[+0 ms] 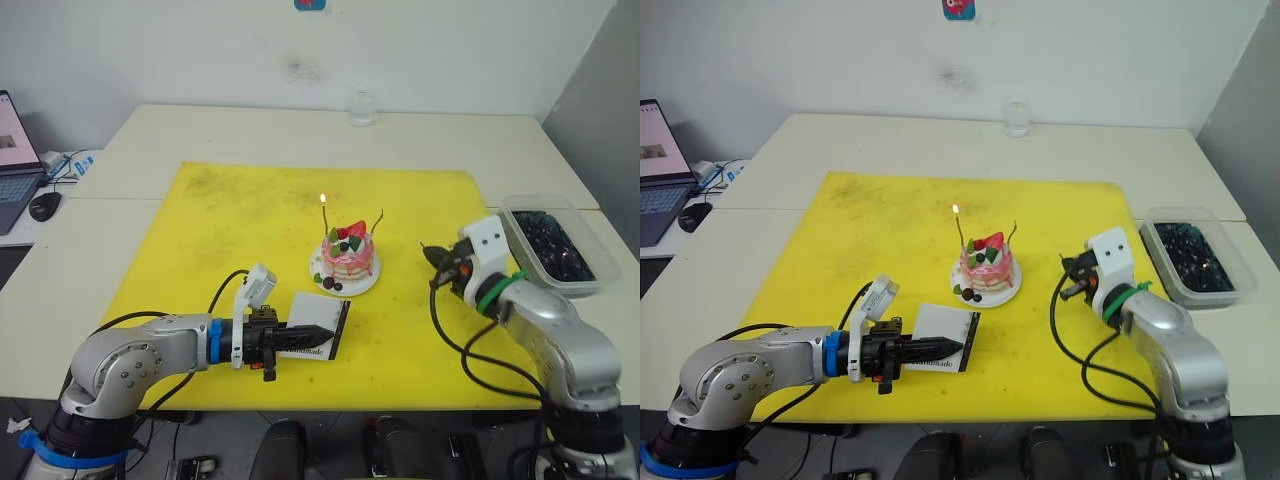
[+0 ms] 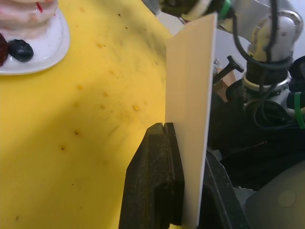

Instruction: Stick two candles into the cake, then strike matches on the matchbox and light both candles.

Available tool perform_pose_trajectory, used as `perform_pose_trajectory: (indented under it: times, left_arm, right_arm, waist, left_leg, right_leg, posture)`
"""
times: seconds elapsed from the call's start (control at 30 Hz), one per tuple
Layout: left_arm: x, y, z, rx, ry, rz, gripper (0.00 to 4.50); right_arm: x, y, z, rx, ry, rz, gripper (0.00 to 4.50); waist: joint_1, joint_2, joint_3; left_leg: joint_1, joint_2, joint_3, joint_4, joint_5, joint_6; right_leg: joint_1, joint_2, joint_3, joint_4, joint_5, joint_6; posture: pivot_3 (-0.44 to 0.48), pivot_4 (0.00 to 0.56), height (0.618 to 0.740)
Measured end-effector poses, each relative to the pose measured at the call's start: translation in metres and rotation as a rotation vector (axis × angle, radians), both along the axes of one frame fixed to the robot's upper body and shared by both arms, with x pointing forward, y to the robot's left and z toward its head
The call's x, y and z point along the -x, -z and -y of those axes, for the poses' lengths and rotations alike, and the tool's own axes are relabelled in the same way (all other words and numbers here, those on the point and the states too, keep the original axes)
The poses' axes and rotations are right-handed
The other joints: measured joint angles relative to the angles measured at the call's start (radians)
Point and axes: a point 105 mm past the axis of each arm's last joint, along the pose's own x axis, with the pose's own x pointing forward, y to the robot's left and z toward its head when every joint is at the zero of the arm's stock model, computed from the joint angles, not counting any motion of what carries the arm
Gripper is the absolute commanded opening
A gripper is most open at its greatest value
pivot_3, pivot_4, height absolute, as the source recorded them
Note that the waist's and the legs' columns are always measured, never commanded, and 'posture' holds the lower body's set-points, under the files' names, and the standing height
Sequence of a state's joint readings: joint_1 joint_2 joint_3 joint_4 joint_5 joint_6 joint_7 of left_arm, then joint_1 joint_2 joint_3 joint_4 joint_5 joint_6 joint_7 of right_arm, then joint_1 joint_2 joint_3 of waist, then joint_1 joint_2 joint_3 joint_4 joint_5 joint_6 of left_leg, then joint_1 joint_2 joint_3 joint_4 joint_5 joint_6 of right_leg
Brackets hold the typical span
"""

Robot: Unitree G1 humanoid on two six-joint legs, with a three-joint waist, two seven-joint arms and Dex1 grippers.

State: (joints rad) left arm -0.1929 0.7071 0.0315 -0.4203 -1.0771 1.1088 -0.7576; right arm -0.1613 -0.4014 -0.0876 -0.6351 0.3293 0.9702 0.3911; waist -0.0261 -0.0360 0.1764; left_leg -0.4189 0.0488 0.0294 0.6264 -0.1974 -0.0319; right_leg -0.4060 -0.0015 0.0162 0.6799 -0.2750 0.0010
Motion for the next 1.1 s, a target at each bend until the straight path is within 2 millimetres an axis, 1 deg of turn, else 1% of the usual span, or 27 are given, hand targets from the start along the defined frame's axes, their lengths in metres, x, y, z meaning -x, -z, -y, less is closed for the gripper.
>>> perform_pose_trajectory:
  times: [0.07,0.13,0.23,0.37,0.5,0.6,0.7,0.83,1.1]
  left_arm:
    - [0.000,0.000,0.001,0.001,0.003,0.000,0.00]
    - [-0.001,-0.001,0.001,0.002,0.006,0.001,0.00]
    - [-0.001,-0.001,0.002,0.003,0.009,0.003,0.00]
    - [-0.001,-0.002,0.003,0.006,0.012,0.005,0.00]
    - [0.000,-0.001,0.004,0.004,0.016,0.000,0.00]
    - [0.000,0.000,0.004,0.004,0.015,-0.001,0.00]
    - [0.001,0.001,0.004,0.003,0.015,-0.006,0.00]
    - [0.001,0.001,0.004,0.003,0.014,-0.007,0.00]
    - [0.000,0.001,0.004,0.008,0.012,-0.008,0.00]
  right_arm:
    - [0.017,0.006,-0.003,-0.003,-0.018,-0.010,0.03]
    - [0.036,0.017,-0.005,-0.007,-0.031,-0.029,0.03]
    - [0.048,0.031,-0.008,-0.018,-0.036,-0.051,0.03]
    - [0.049,0.034,-0.014,-0.039,-0.041,-0.012,0.03]
    - [0.045,0.048,-0.015,-0.051,-0.027,-0.013,0.03]
    - [0.043,0.055,-0.014,-0.032,-0.024,-0.010,0.03]
    - [0.041,0.058,-0.013,-0.014,-0.027,0.012,0.63]
    - [0.039,0.060,-0.013,0.022,-0.038,0.040,2.03]
    - [0.035,0.061,-0.014,0.042,-0.052,0.090,2.03]
  waist:
    - [0.000,0.000,0.000]
    - [-0.001,0.000,0.000]
    - [-0.006,0.000,0.000]
    - [-0.005,0.000,0.000]
    - [-0.003,0.000,0.000]
    - [-0.002,0.000,0.000]
    - [-0.002,0.000,0.000]
    - [-0.002,0.000,0.000]
    - [-0.002,0.000,0.000]
  left_leg:
    - [0.000,0.000,0.000,0.000,0.000,0.000]
    - [0.000,0.000,0.000,0.000,0.000,0.000]
    - [0.001,0.000,0.001,0.000,0.000,0.000]
    - [0.002,0.000,0.000,0.000,0.000,0.000]
    - [0.001,-0.001,0.000,0.000,0.000,0.000]
    - [0.001,-0.001,0.001,0.000,0.000,0.000]
    - [0.001,0.000,0.000,-0.001,0.000,0.000]
    - [0.001,0.000,0.000,-0.001,0.000,0.000]
    - [0.001,-0.001,0.000,-0.001,0.000,0.000]
  right_leg:
    - [0.000,0.000,0.000,0.000,0.000,0.000]
    - [0.000,0.000,0.000,0.000,-0.001,0.001]
    - [0.000,-0.001,0.001,0.000,-0.001,0.000]
    - [0.001,-0.001,0.000,0.000,-0.003,-0.003]
    - [0.001,-0.002,0.001,0.000,-0.004,-0.005]
    - [0.000,-0.002,0.000,-0.001,-0.002,-0.001]
    - [0.000,-0.001,-0.001,-0.001,-0.002,-0.001]
    - [0.000,-0.001,-0.001,0.000,-0.002,-0.001]
    - [0.000,-0.001,0.000,0.000,-0.002,-0.001]
  posture:
    - [0.000,0.150,0.740]
    - [0.000,0.150,0.740]
    - [0.000,0.150,0.740]
    - [0.000,0.150,0.740]
    - [0.000,0.150,0.740]
    - [0.000,0.150,0.740]
    - [0.000,0.150,0.740]
    - [0.000,0.150,0.740]
    - [0.000,0.150,0.740]
